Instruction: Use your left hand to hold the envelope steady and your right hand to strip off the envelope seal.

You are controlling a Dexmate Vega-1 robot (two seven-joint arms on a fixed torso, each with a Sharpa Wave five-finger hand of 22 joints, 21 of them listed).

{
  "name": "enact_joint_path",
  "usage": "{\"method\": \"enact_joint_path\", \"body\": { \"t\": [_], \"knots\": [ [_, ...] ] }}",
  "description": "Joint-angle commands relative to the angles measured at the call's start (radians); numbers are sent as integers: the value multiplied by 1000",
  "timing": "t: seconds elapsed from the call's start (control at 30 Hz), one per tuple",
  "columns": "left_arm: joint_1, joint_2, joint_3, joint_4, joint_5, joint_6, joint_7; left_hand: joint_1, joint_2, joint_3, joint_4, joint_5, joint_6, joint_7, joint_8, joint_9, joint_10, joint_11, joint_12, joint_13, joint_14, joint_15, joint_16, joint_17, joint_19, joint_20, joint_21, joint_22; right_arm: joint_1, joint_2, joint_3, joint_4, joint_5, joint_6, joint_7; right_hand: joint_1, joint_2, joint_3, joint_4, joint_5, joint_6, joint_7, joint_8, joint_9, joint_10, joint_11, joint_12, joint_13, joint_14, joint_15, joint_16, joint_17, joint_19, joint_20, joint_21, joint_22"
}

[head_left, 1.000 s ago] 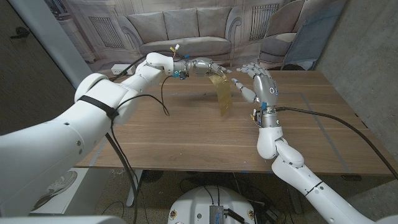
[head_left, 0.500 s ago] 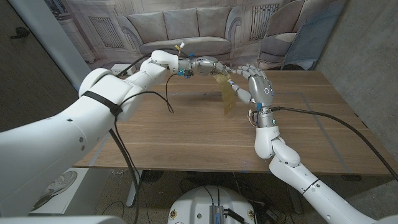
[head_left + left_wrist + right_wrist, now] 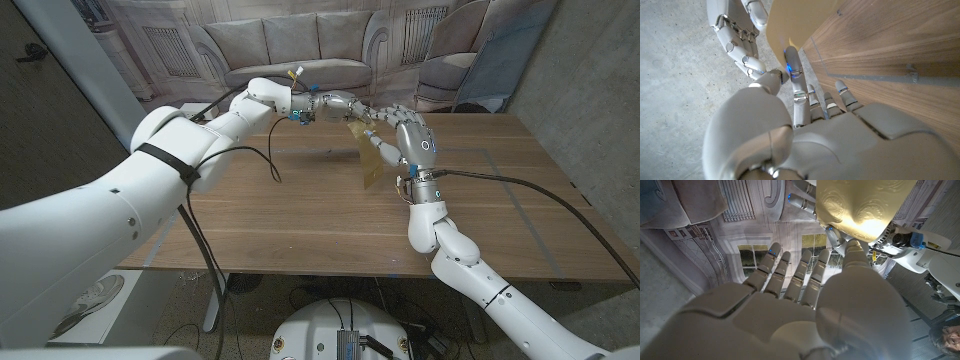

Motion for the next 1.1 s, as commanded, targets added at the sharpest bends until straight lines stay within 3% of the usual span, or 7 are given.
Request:
{"method": "enact_joint_path", "body": {
  "t": [0.03, 0.23, 0.57, 1.1],
  "knots": [
    [2, 0, -8, 0, -21, -22, -49, 5, -9, 12, -1, 12, 11, 3, 12, 4, 17, -1, 8, 3, 8, 2, 8, 4, 0, -5, 9, 1, 1, -5, -8, -1, -5, -21, 6, 10, 7, 7, -3, 8, 8, -6, 6, 4, 9, -4, 9, 2, 12, -119, 6, 4, 8, -6, 8, 1],
    [3, 2, -21, 0, -26, -25, -66, 3, -12, 16, -2, 22, 21, 10, 17, 4, 24, -1, 12, 5, 12, 0, 8, 5, 1, -5, 12, 1, -6, -3, -8, -7, -14, -46, 7, 27, 13, 16, -11, 12, 8, -9, 7, 5, 11, -15, 10, 3, 15, -123, 5, 4, 12, -10, 10, 0],
    [6, 2, -41, 1, -31, -18, -76, -1, -18, 23, -2, 40, 18, 0, 22, 8, 31, -8, 19, 8, 14, -2, 5, 8, 1, -4, 19, 0, -2, -1, -16, -5, -36, -77, 6, 66, 18, 33, -27, 20, 28, -15, 16, 8, 11, -25, 10, 5, 20, -135, 3, 4, 18, -15, 14, -1],
    [2, 6, -49, 2, -23, -7, -28, -9, -23, 30, 1, 56, 16, -5, 24, 6, 33, -11, 24, 12, 17, 1, 4, 12, 3, 1, 26, -1, -6, 0, -7, 6, -13, -84, -9, 77, 7, 37, -29, 19, -8, -7, 2, 10, 4, -14, 7, 7, 16, -134, -1, 6, 14, -14, 14, -2]
  ]
}}
